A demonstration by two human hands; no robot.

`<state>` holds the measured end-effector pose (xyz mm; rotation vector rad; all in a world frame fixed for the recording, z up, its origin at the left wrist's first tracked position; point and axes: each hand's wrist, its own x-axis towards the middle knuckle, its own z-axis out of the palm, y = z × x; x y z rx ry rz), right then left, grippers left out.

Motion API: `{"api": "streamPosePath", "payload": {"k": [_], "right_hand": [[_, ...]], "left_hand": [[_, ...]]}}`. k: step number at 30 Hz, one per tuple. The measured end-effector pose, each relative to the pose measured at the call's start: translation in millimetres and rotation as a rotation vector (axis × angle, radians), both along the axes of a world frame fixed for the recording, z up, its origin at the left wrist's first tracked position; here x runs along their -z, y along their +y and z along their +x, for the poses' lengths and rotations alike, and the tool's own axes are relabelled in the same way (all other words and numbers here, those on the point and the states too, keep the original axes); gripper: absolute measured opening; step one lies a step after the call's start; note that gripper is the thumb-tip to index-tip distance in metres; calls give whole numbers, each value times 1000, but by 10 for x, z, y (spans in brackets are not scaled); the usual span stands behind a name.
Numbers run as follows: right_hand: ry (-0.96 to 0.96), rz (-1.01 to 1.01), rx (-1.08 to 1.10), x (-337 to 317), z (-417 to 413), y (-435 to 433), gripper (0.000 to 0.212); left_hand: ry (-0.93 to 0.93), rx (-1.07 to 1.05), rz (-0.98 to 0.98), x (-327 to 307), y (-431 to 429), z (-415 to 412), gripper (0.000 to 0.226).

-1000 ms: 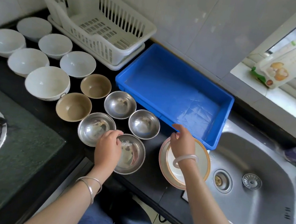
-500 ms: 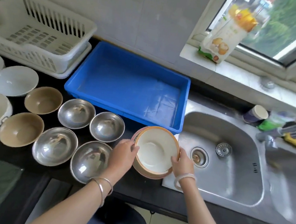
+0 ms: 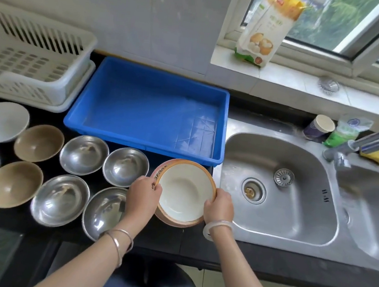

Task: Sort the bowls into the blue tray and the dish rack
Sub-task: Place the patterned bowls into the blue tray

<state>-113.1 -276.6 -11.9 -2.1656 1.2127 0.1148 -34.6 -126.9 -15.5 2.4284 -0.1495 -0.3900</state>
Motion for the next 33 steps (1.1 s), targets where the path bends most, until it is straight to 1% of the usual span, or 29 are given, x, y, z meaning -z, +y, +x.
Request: {"api": "streamPosePath", "payload": {"k": [3, 7, 9, 11, 13, 16, 18, 20, 27, 33], "right_hand": [[-58, 12, 38, -56, -57, -33, 18], [-156, 49, 68, -152, -160, -89, 23], [-195, 28, 91, -232, -221, -159, 25], [-234, -7, 118, -324, -294, -255, 28], [-257, -46, 150, -417, -386, -363, 32], [-250, -89, 199, -502, -562, -501, 33], [-225, -111, 239, -512, -691, -564, 32], [-189, -120, 279, -490, -821, -606, 32], [-115, -51, 383, -253, -1163, -643, 25], [-105, 12, 438, -71, -1262, -658, 21]], "left_hand": [[38, -8, -19, -52, -67, 0, 27], [28, -28, -126, -241, -184, 63, 32], [28, 2, -176, -352, -254, 86, 32], [34, 58, -204, -430, -337, 84, 23], [30, 114, -215, -474, -444, 53, 19], [53, 186, -280, -479, -636, -63, 13], [105, 228, -307, -444, -751, -160, 7], [160, 262, -309, -372, -843, -250, 8], [244, 370, -229, -148, -1021, -468, 9], [241, 410, -165, -17, -1061, -540, 8]]}}
